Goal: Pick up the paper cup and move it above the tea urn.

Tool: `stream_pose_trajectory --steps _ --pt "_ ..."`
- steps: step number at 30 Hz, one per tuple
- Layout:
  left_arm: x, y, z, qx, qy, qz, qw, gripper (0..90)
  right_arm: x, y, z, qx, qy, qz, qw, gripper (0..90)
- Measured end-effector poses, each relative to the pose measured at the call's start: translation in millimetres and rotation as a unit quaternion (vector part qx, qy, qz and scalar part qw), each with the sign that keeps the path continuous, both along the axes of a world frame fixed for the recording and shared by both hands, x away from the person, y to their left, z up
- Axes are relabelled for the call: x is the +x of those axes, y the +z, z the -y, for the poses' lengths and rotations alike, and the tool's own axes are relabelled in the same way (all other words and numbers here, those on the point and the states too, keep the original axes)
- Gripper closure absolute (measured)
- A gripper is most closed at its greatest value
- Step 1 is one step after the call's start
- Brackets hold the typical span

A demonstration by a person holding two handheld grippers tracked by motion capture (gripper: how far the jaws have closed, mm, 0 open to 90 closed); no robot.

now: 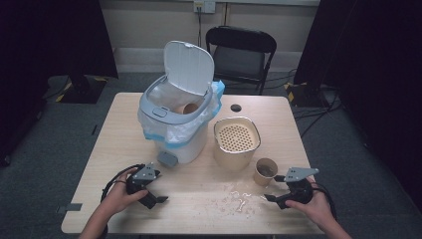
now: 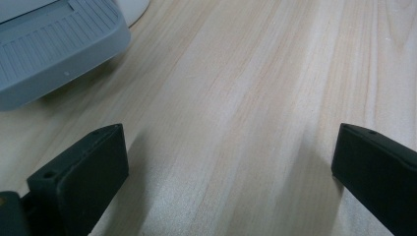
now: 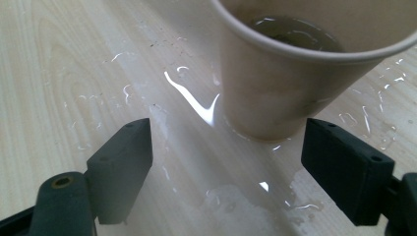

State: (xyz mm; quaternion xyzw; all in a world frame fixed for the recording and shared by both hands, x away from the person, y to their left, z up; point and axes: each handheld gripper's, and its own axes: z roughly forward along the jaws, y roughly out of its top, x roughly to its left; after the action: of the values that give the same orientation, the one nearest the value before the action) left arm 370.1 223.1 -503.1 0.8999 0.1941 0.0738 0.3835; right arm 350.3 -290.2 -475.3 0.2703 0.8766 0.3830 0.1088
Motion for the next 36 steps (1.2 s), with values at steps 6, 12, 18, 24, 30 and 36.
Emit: stream_pose_trajectory --steps 6,12,18,24,30,36 --pt "-0.1 -0.1 -0.1 -0.001 0.0 -0.001 1.0 0.0 7.7 0.4 -0.6 0.007 -0.009 0.011 0.9999 16.1" --pt "-0.1 -0.1 0.0 -0.001 0.0 -0.001 1.0 0.0 16.7 -0.8 -2.8 0.01 -0.019 0.012 0.9997 15.4" --pt "-0.1 -0.1 0.0 -0.001 0.0 -0.001 1.0 0.0 24.1 -3.8 -3.3 0.026 -0.031 0.006 0.9992 18.6" --pt "0.0 -0.1 -0.1 -0.001 0.0 -0.001 1.0 0.0 27.7 -6.9 -4.2 0.037 -0.036 0.005 0.9987 20.1" --pt "0.0 -0.1 -0.1 -0.001 -0.001 -0.001 1.0 0.0 31.2 -9.0 -9.2 0.045 -0.033 0.007 0.9984 21.2" --pt "0.0 -0.1 -0.1 -0.001 -0.001 -0.001 1.0 0.0 34.4 -11.0 -12.6 0.06 -0.032 0.007 0.9977 22.5"
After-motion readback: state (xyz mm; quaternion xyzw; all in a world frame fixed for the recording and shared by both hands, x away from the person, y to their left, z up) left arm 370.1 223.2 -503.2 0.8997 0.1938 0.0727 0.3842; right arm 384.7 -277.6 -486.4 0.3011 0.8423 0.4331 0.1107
